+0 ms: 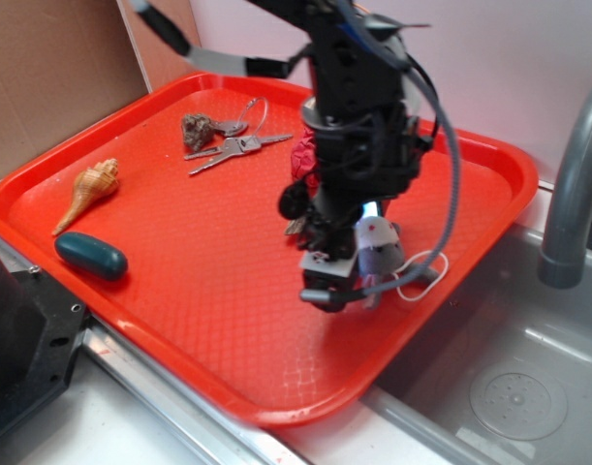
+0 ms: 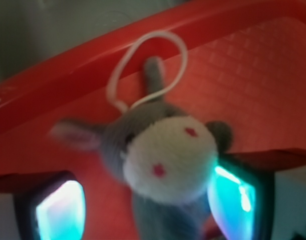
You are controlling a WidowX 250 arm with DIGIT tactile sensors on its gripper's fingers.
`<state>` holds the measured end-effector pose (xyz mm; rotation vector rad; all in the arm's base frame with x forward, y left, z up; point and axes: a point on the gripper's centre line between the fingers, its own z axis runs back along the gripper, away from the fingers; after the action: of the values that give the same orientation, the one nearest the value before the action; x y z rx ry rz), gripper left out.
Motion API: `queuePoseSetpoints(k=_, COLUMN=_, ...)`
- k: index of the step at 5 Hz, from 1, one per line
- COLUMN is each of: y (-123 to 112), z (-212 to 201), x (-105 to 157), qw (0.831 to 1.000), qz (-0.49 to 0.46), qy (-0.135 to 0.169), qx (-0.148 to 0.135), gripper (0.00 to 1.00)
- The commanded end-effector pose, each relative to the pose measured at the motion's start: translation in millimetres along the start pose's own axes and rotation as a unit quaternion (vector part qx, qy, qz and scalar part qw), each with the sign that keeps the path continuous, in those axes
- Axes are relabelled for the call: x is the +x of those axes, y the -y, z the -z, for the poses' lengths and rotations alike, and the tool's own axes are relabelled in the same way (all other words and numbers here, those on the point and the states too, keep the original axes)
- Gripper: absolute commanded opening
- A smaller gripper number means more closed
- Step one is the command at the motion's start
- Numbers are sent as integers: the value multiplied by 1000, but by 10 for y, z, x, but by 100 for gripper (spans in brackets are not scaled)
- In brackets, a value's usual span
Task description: Grab the gray animal.
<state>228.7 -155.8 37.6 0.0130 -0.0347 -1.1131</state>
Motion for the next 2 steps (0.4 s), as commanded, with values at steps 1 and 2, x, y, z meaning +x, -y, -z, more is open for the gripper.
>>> queuePoseSetpoints(k=1, y=-2, z=200, x=286, qw=997, qz=-40, qy=-62, qx=2, gripper=73)
queuePoseSetpoints(k=2, y=-21, z=266, x=326, qw=996, qz=-38, qy=-77, qx=-3, gripper=0)
